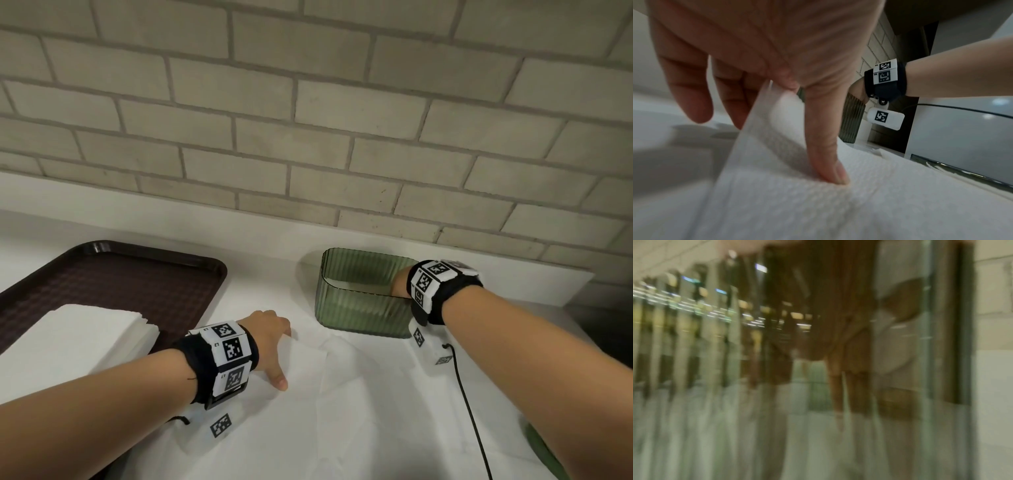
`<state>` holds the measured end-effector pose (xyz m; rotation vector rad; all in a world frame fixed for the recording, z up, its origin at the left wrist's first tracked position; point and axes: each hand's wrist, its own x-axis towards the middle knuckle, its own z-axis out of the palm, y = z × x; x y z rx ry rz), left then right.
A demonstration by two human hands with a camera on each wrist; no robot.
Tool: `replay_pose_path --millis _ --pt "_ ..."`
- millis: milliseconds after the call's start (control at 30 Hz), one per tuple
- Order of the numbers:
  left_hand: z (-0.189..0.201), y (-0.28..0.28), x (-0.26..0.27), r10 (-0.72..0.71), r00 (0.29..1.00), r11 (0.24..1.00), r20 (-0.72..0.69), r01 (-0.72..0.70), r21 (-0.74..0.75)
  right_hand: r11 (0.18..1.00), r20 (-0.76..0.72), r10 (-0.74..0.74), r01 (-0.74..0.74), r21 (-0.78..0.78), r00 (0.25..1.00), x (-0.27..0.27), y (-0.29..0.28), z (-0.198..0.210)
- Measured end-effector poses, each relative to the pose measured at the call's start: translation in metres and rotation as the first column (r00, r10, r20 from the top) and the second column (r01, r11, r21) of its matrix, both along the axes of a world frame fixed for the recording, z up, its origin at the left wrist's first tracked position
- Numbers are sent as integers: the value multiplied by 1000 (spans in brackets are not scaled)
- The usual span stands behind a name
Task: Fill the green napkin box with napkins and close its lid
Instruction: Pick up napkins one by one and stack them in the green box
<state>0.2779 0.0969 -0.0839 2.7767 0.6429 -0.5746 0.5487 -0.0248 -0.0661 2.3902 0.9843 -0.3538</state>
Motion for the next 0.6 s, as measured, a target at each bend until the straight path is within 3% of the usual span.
replay_pose_path --millis 100,200,367,467,500,600 --pt "3 -2 -3 -4 1000 1000 30 5 -21 977 -96 -102 118 177 990 -8 -2 13" --pt "9 -4 -9 -24 991 1000 134 26 -12 941 -87 -10 39 335 996 -54 -14 48" --pt "35 -3 -16 -59 960 997 273 45 57 714 -154 130 15 700 980 -95 -57 58" --pt "56 0 -18 -104 942 990 320 67 123 593 -146 291 -58 803 946 -120 -78 51" --pt "63 0 -18 -112 941 988 320 70 141 610 -146 344 -103 785 928 -124 -82 46" --pt "76 -1 -16 -145 964 973 225 98 208 819 -223 402 -240 522 888 -135 -89 24"
